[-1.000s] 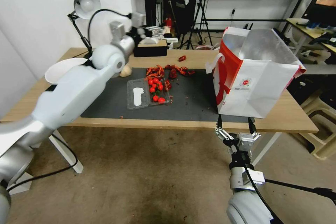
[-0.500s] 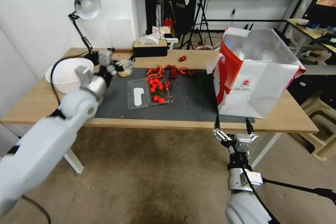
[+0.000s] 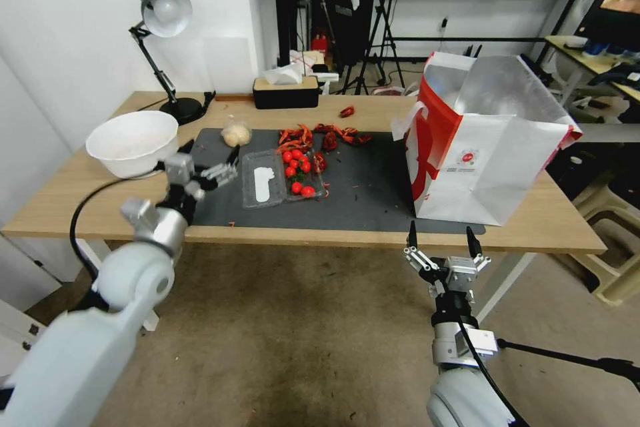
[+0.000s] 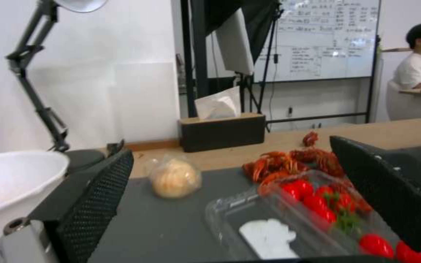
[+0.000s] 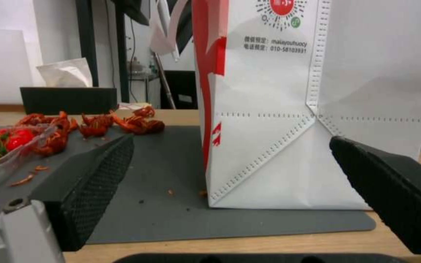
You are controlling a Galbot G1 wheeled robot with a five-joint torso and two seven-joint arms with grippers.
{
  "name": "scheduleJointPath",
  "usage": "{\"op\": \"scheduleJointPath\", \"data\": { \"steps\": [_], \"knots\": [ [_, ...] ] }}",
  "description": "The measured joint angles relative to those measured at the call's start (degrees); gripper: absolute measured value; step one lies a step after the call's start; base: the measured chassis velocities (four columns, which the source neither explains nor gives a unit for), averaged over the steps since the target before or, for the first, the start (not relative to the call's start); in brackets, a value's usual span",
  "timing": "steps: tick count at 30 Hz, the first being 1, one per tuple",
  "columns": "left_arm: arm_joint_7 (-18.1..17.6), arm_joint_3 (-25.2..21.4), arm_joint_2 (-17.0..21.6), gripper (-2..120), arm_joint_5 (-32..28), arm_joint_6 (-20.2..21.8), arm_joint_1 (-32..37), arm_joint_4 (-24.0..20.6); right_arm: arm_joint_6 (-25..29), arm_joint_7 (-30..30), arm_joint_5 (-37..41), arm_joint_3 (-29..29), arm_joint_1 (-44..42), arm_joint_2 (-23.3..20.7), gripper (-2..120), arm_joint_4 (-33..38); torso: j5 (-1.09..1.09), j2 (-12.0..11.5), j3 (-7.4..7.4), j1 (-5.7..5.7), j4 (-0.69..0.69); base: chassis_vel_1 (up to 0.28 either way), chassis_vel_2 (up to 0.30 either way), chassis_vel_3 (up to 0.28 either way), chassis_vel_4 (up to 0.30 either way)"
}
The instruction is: Pick up the trash from the table and place it into the takeout bag.
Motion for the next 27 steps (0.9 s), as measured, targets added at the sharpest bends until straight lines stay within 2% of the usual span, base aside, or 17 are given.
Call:
{"op": "scheduleJointPath", "data": {
  "steps": [8, 11, 14, 15, 19, 27],
  "knots": [
    [0.1, -2.1, -3.6, 100, 4.3, -2.5, 6.8, -2.1, 0.1, -0.2, -0.1, -0.2, 0.0, 0.2, 100, 0.0, 0.00, 0.0, 0.00, 0.01, 0.00, 0.000, 0.000, 0.000, 0.000],
    [0.1, -2.6, -6.1, 100, 6.6, -4.3, 10.0, -2.5, 0.1, -0.3, -0.3, -0.5, 0.0, 0.3, 100, -0.1, 0.00, 0.0, 0.00, 0.00, 0.01, 0.000, 0.000, 0.000, 0.000],
    [0.1, -2.6, -6.3, 100, 6.7, -4.4, 10.2, -2.5, 0.1, -0.3, -0.3, -0.5, 0.0, 0.3, 100, -0.1, 0.00, 0.0, 0.00, 0.00, 0.00, 0.000, 0.000, 0.000, 0.000],
    [0.0, -2.6, -7.7, 100, 7.9, -5.5, 11.8, -2.5, 0.1, -0.3, -0.4, -0.7, 0.0, 0.3, 100, -0.1, -0.01, 0.0, 0.00, 0.01, 0.00, 0.000, 0.000, 0.000, 0.000],
    [0.0, -2.6, -9.3, 100, 8.9, -6.4, 13.3, -2.4, 0.1, -0.3, -0.5, -0.8, -0.2, 0.3, 100, -0.2, 0.00, 0.0, 0.00, 0.00, 0.00, 0.000, 0.000, 0.000, 0.000],
    [0.1, -2.3, -10.5, 100, 10.3, -7.5, 15.5, -1.0, 0.3, -0.3, -0.6, -0.8, -0.3, 0.2, 100, -0.2, 0.00, 0.0, 0.00, 0.01, 0.00, 0.000, 0.000, 0.000, 0.000]
  ]
}}
